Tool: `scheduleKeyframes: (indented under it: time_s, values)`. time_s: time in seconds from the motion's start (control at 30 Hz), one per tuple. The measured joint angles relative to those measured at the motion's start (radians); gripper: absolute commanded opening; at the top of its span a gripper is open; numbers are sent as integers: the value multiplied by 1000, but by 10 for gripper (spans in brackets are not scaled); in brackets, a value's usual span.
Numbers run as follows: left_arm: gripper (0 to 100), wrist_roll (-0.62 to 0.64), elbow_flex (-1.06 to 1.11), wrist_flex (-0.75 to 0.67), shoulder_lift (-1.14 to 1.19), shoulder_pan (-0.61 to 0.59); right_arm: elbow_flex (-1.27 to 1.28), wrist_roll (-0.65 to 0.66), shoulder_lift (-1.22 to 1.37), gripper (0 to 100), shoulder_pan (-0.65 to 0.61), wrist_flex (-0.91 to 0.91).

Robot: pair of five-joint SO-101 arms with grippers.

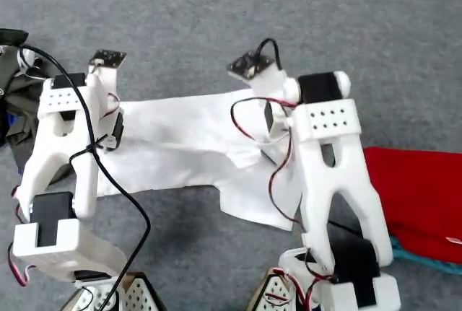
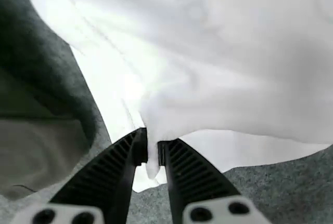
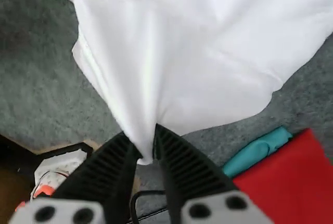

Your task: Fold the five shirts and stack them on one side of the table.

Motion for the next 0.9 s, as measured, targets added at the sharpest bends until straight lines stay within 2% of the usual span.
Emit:
scheduleKeyframes:
  time_s: [0.3,0.47,0.77,0.9]
  values:
    - [19,0,9,0,0,0,157,133,-61,4,0,-9]
    - [19,-58,9,0,0,0,176,256,-84,4,17,-6]
    - [19,-72,12,0,0,-6,302,354,-84,4,32,-6]
    - [19,-127,14,0,0,-14,345,371,-84,4,40,-21]
